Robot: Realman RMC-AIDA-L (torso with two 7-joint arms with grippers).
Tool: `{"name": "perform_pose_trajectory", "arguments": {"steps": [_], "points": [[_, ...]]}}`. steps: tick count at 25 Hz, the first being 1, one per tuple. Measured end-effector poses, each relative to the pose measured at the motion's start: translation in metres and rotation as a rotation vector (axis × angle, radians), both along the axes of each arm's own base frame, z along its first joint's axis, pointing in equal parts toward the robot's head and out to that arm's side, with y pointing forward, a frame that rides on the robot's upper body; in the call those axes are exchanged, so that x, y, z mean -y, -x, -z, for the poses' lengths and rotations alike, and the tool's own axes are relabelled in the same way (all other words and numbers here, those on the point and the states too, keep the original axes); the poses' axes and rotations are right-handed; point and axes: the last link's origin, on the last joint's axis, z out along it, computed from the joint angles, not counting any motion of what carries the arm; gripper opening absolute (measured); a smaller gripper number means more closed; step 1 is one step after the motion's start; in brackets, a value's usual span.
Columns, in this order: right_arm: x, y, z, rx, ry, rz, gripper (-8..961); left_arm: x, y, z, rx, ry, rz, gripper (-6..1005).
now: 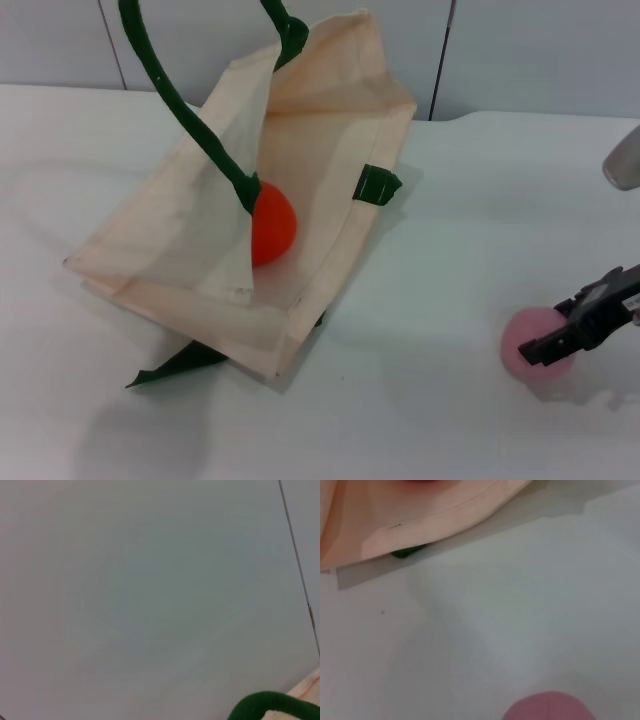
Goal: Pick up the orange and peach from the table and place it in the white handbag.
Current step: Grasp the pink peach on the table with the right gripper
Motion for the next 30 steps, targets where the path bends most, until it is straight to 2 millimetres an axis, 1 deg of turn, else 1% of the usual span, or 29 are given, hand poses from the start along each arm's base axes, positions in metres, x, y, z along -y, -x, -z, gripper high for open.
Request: {"name": "perform_pose_trajectory", "arguments": {"steps": [11, 15, 17, 23, 30], "points": [[-0.005, -0.002, 0.007, 0.009, 0.003, 0.006, 862, -0.001, -0.001, 0.0, 0.001, 0.001, 0.003, 122], [-0.007, -0.003, 0.006, 0.02, -0.002, 0.008, 862, -0.001, -0.001, 0.0, 0.001, 0.001, 0.003, 122], [-0.008, -0.003, 0.005, 0.019, -0.008, 0.008, 767, -0.001, -0.001, 0.0, 0.001, 0.0, 0.003, 122], [-0.01, -0.003, 0.004, 0.021, -0.026, 0.005, 713, -0.001, 0.0, -0.001, 0.003, -0.004, -0.002, 122], [-0.011, -0.005, 0.005, 0.063, -0.02, -0.007, 682, -0.001, 0.0, -0.001, 0.002, -0.003, -0.001, 122]]}}
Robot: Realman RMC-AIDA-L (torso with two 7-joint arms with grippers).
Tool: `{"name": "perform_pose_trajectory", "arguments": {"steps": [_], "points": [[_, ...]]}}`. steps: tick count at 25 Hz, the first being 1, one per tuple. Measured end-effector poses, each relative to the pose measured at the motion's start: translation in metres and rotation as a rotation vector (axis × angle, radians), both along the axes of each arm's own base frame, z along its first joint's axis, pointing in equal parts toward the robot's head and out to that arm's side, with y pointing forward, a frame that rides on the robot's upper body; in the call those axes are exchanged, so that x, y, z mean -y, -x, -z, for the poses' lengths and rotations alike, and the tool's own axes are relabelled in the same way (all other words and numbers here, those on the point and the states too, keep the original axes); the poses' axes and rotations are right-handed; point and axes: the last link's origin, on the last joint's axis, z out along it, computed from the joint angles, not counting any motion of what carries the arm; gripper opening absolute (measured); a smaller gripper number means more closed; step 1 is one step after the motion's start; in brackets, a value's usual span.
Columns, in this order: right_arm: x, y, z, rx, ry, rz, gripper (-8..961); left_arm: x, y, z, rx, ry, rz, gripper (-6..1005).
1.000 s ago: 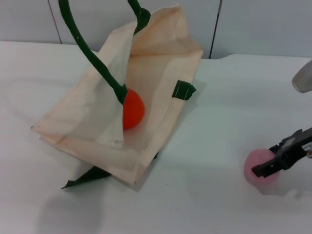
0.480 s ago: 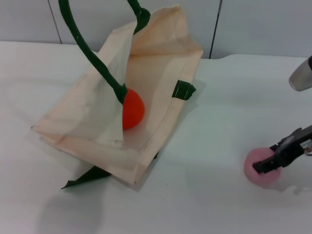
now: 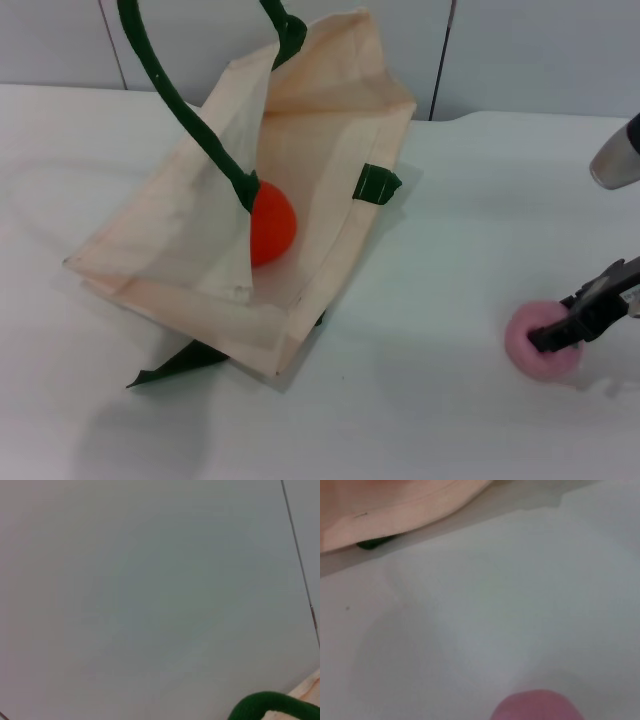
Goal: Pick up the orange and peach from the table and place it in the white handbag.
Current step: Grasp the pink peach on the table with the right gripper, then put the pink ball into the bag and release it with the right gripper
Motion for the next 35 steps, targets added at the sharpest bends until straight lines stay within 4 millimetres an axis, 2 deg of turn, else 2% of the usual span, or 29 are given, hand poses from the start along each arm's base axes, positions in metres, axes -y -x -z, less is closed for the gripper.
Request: {"name": "perform_pose_trajectory", "arguments": {"steps": [9, 20, 24, 29, 32, 35], "points": [[-0.001, 0.005, -0.003, 0.004, 0.002, -0.023, 626, 0.0, 0.001, 0.0, 0.0, 0.0, -0.002, 122], [-0.004, 0.018, -0.01, -0.004, -0.022, -0.069, 509, -0.001, 0.004, 0.001, -0.002, 0.005, -0.009, 122], [-0.009, 0.038, -0.013, -0.072, -0.05, -0.144, 495, -0.002, 0.002, 0.001, 0.002, -0.003, -0.002, 122], [-0.021, 0.08, -0.007, -0.24, -0.085, -0.306, 493, -0.003, -0.001, 0.004, 0.01, 0.007, 0.01, 122], [-0.033, 0.094, 0.005, -0.243, -0.11, -0.385, 491, -0.004, -0.007, 0.008, 0.016, 0.018, 0.023, 122], [-0.044, 0.1, 0.021, -0.225, -0.125, -0.412, 490, -0.004, -0.013, 0.011, 0.024, 0.026, 0.033, 122]]}}
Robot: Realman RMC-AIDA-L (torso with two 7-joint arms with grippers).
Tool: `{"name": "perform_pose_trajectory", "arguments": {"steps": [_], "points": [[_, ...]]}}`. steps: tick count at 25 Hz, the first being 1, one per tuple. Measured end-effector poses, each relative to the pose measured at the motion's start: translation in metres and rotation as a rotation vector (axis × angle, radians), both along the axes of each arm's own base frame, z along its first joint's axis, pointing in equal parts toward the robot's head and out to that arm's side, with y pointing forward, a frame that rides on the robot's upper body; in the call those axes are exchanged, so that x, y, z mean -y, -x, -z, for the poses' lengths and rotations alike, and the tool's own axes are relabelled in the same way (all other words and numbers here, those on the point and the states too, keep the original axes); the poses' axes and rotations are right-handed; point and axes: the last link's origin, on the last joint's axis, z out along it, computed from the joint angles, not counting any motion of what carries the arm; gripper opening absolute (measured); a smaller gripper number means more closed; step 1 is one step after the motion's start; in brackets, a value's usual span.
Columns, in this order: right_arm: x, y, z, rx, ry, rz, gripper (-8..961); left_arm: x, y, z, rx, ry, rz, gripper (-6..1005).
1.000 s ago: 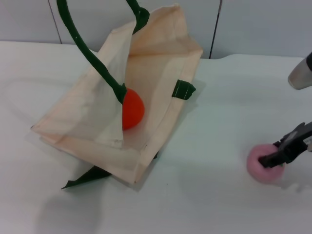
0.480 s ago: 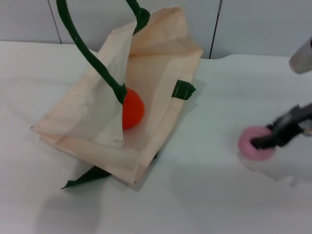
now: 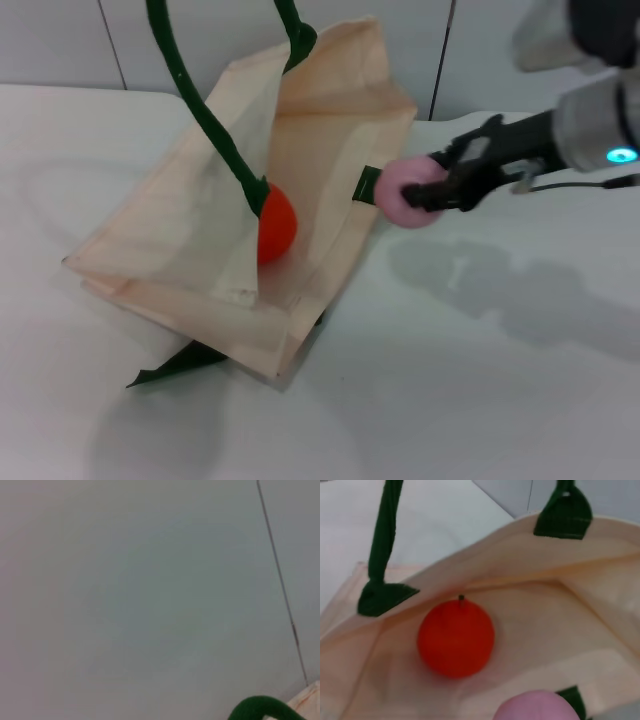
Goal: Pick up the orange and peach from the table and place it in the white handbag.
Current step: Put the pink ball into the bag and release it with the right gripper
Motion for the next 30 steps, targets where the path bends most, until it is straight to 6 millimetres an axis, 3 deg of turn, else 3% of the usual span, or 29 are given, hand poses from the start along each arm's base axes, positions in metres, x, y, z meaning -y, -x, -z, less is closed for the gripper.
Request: {"name": "perform_pose_trajectory", "arguments": {"steps": [7, 20, 30], "points": [[-0.017, 0.018, 0.024, -0.046, -0.04, -0.064, 489, 0.0, -0.012, 0.012, 0.015, 0.038, 0.039, 122], [-0.034, 0.029, 0.034, -0.162, -0.109, -0.103, 483, 0.003, -0.034, 0.034, 0.014, 0.094, 0.085, 121], [-0.034, 0.029, 0.043, -0.169, -0.097, -0.107, 484, 0.009, -0.05, 0.038, 0.022, 0.098, 0.134, 121]]}}
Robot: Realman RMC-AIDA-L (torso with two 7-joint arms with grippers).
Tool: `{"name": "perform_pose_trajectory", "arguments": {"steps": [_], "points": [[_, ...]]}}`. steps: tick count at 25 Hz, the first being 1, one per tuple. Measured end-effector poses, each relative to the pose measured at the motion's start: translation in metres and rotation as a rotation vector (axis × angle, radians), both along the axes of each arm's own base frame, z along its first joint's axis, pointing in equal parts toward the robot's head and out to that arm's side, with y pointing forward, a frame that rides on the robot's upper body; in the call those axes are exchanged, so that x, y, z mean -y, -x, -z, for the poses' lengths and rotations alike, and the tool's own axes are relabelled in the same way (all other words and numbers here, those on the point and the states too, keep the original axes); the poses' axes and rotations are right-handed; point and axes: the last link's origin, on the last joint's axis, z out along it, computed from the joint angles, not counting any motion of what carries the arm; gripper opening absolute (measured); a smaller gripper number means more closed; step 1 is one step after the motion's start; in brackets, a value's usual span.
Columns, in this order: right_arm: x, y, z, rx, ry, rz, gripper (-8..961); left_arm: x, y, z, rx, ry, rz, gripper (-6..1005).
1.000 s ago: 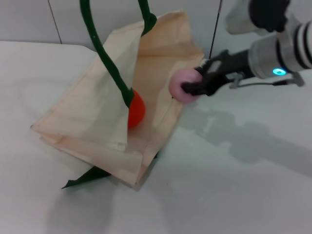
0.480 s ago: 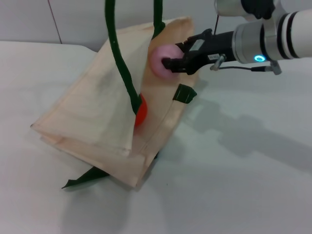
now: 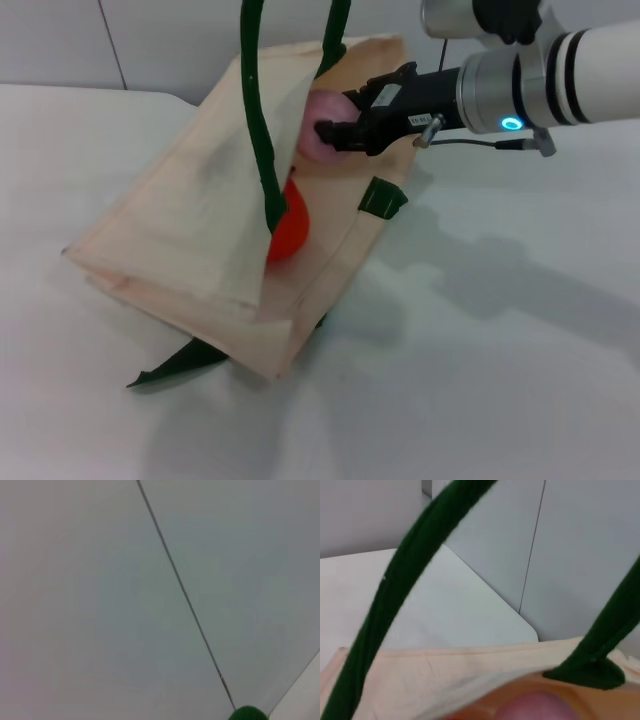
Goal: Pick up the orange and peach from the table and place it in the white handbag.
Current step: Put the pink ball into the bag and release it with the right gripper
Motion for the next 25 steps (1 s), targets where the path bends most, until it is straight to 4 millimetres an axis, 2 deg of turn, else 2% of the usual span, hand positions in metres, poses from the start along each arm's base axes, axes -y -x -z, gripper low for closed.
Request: {"name": "perform_pose_trajectory", "arguments": {"steps": [12, 25], "points": [[0.004, -0.001, 0.013, 0.042, 0.006, -0.021, 483, 0.009, -0.013, 0.006, 0.004, 0.012, 0.046, 122], [0.0, -0.006, 0.016, 0.038, -0.023, 0.012, 506, 0.011, -0.012, 0.01, -0.002, 0.021, 0.049, 132]]}}
